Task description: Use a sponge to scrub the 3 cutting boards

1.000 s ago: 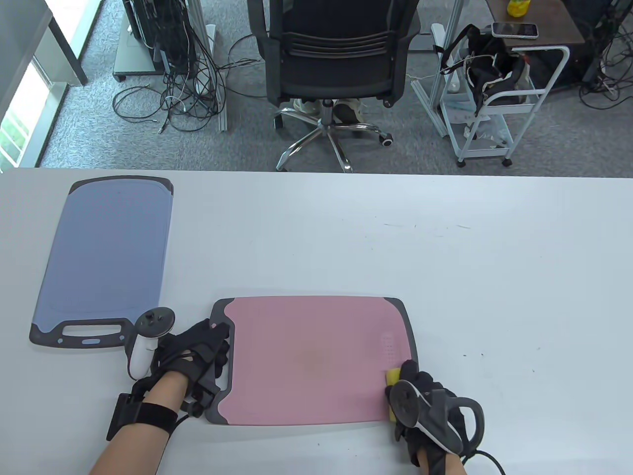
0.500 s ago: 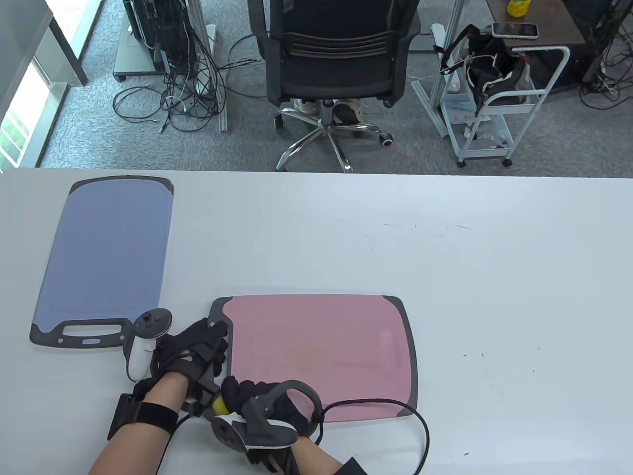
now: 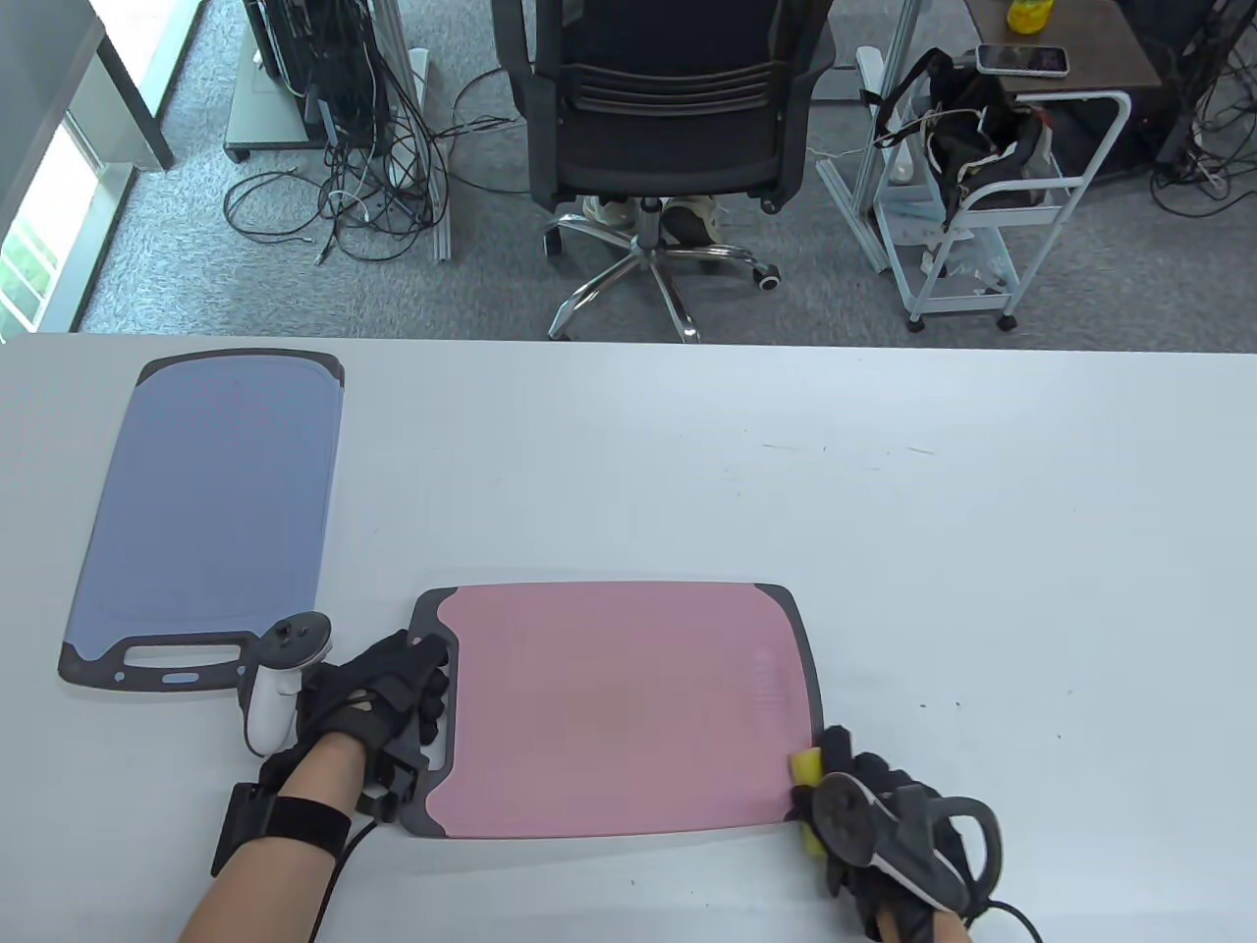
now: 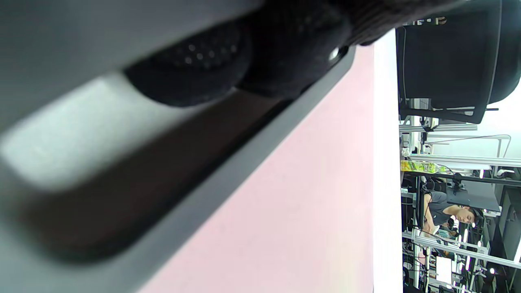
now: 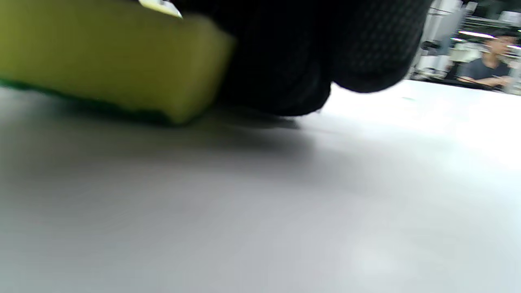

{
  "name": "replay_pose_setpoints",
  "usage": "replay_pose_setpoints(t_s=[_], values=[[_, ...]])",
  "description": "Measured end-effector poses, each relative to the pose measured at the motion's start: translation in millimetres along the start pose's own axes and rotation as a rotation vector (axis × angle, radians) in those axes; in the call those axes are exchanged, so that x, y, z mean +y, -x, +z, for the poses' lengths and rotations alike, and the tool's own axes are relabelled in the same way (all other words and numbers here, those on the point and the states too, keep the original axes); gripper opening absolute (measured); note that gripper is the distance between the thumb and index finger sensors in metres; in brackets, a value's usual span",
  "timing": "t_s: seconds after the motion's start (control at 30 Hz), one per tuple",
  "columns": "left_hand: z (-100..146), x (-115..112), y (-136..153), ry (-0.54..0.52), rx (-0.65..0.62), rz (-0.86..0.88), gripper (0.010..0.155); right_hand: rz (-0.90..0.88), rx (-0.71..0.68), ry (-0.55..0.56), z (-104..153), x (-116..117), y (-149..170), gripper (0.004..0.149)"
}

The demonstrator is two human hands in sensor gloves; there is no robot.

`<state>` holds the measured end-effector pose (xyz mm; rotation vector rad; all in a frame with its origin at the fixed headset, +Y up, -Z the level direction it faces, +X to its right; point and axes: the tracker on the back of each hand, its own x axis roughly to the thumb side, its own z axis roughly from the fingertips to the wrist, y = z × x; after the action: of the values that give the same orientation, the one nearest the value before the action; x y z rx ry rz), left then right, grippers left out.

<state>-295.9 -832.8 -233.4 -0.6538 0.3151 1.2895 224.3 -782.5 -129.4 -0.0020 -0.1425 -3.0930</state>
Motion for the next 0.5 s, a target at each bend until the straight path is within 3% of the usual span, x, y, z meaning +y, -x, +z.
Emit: replay_pose_setpoints(t_s=[0.1,0.3,0.37,0.43,0.5], values=[[-0.1,1.7,1.3,0.042,0.008,0.025,0.055,0.057,0.049,0.014,-3.6,-0.9,22.7,0.071],[7.9,4.1,-12.6,-0.01,-0.132,-0.072,0.051,-0.142,0.118,0.063,-4.3,-0.7,47.2,0.071],[20.1,7.7,-32.4,-0.063,-0.296,-0.138,0.05,-0.148,0.125,0.088,-3.9,-3.0,52.2,0.071],[33.8,12.4,-49.0,-0.075,-0.537,-0.149,0.051,-0.171,0.133,0.094,-3.2,-4.0,54.6,0.071],[63.9,12.7,-73.6,-0.241,-0.897,-0.25,0.052,-0.214,0.137,0.107,-2.7,-4.9,56.0,0.072]])
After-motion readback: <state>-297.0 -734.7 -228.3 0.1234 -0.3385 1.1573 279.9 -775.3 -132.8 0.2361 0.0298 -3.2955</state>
